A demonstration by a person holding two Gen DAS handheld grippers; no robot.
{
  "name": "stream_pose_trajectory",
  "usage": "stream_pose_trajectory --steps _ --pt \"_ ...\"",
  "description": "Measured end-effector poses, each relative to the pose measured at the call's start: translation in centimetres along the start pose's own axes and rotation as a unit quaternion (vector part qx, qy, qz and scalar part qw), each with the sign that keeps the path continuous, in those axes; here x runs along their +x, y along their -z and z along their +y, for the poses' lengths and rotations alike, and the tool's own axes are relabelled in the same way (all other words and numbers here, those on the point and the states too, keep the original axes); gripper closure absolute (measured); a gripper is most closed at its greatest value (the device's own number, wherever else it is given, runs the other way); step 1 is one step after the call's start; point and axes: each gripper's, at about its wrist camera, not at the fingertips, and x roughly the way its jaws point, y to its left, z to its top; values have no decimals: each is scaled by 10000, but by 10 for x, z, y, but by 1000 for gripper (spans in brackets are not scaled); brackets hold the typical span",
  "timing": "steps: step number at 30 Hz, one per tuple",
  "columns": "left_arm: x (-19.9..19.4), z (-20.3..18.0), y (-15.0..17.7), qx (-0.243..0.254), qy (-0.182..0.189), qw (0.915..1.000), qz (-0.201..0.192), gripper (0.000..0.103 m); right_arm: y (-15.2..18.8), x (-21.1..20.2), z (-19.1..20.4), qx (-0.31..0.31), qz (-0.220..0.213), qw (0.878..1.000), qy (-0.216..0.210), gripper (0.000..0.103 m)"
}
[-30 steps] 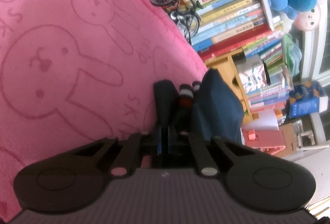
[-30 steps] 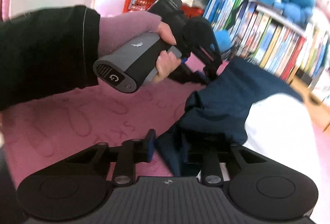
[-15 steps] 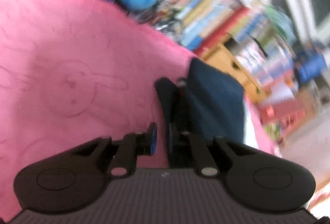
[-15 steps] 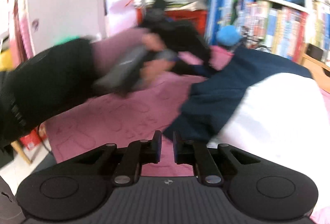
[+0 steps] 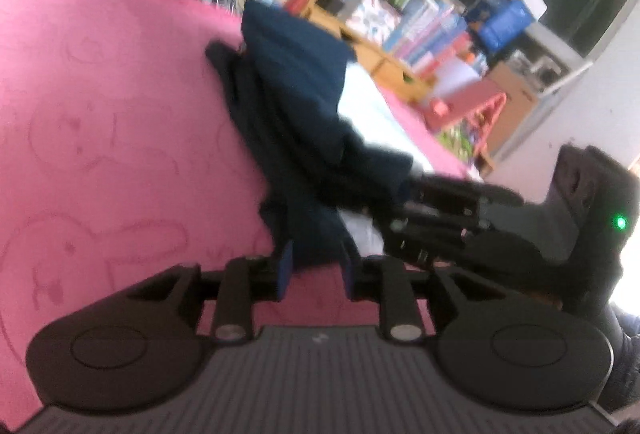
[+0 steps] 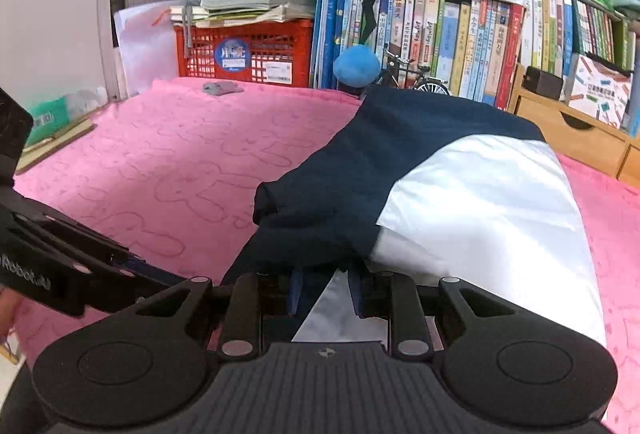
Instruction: Fold clothes
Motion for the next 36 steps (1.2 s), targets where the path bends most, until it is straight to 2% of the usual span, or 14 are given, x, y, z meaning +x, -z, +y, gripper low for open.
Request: stream_pose_trajectory --steps 3,10,11,14,17,19,20,22,24,25,27,29,32,36 --pt "3 -1 -5 105 85 9998 -124 71 0 2 1 -115 56 9999 -3 77" --pt "16 12 2 -66 315 9990 319 72 -4 -7 3 -420 82 9991 -48 77" --pt "15 14 2 -90 340 9987 376 73 -5 -8 3 -412 94 9991 -98 77" --pt "14 19 1 -165 317 9980 522 87 -2 -7 3 -395 155 9990 -119 76" --pt "4 28 1 -294 234 9971 663 92 4 -13 11 -407 193 9977 -498 74" --pt "-12 28 -2 -322 4 9981 524 85 11 -32 17 -504 55 9955 -803 69" --pt "-22 28 -4 -332 -58 9987 378 82 15 -44 21 -548 -63 9948 -851 63" --pt "-33 27 -10 -667 510 9965 25 74 24 -67 22 -626 -344 9958 -582 55" --pt "-30 30 -16 -1248 1233 9844 -161 60 31 -79 23 -857 -558 9947 -24 50" --pt "-23 29 -17 -1452 1402 9793 -150 59 34 -83 24 -1011 -635 9924 303 48" --pt "-2 24 -18 -1675 1394 9760 -17 56 41 -82 27 -1313 -672 9849 909 42" --pt "21 15 -15 -1798 1112 9773 165 54 49 -77 27 -1469 -617 9791 1266 42" --pt "42 8 -9 -2091 841 9740 204 52 63 -70 25 -1543 -534 9752 1494 41" --pt "51 -1 -4 -2267 674 9716 -28 38 78 -58 23 -1712 -501 9681 1760 42"
